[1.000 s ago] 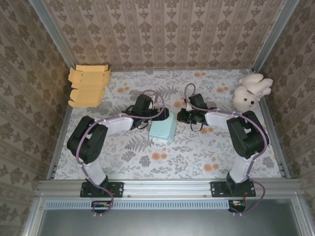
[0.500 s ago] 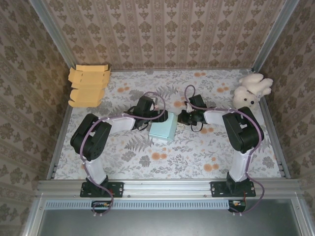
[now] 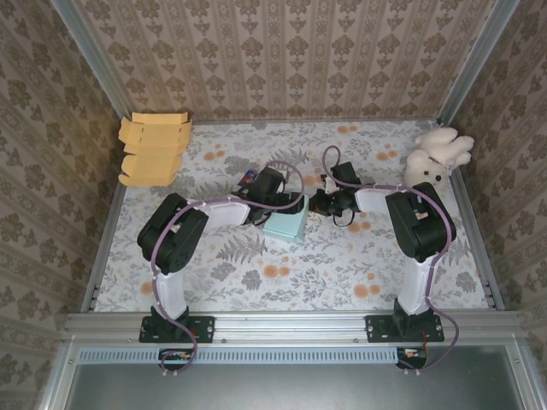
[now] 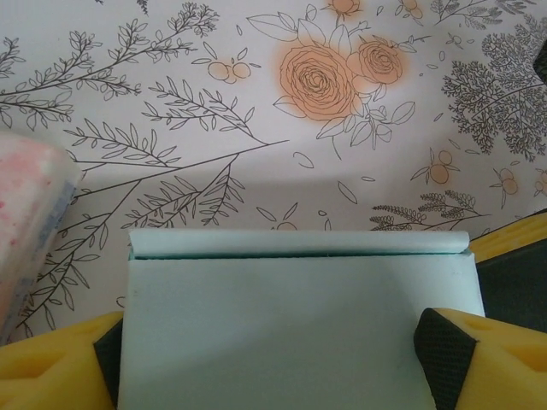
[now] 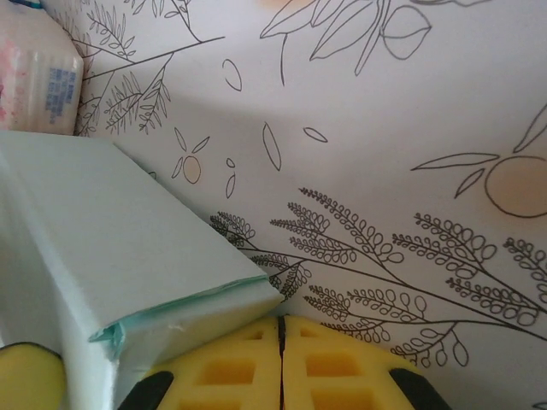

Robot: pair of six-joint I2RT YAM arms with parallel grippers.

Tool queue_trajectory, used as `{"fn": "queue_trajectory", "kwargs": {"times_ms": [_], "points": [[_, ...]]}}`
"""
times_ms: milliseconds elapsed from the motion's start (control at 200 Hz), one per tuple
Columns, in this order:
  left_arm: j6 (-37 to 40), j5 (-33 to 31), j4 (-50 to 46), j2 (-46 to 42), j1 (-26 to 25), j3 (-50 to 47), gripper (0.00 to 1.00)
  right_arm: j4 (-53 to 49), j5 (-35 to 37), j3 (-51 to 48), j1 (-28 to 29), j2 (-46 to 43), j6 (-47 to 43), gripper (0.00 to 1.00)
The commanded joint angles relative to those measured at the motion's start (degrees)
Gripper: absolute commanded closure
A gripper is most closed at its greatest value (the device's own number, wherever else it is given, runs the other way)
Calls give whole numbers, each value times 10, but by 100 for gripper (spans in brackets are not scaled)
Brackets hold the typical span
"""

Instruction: Fold the paper box

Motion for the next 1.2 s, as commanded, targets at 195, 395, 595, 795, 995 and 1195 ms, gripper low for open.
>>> {"fn": "queue_trajectory", "kwargs": {"times_ms": [195,395,595,795,995,1195], "points": [[9,165,54,9,-108,22,16,66,-40,-2,15,46,5,92],[-1,185,68,13,-109,28,16,81,-48,-10,16,45,8,92],[-29,229,105,31,-111,32,16,101,-54,-18,16,49,11,92],[-57,260,143,46,-115,34,17,125,-62,-24,15,59,21,93],[-40,240,110,50,-132,54,18,137,-67,-25,15,64,29,93],[-34,225,104,26,-133,41,18,134,-64,-25,15,60,28,93]]}}
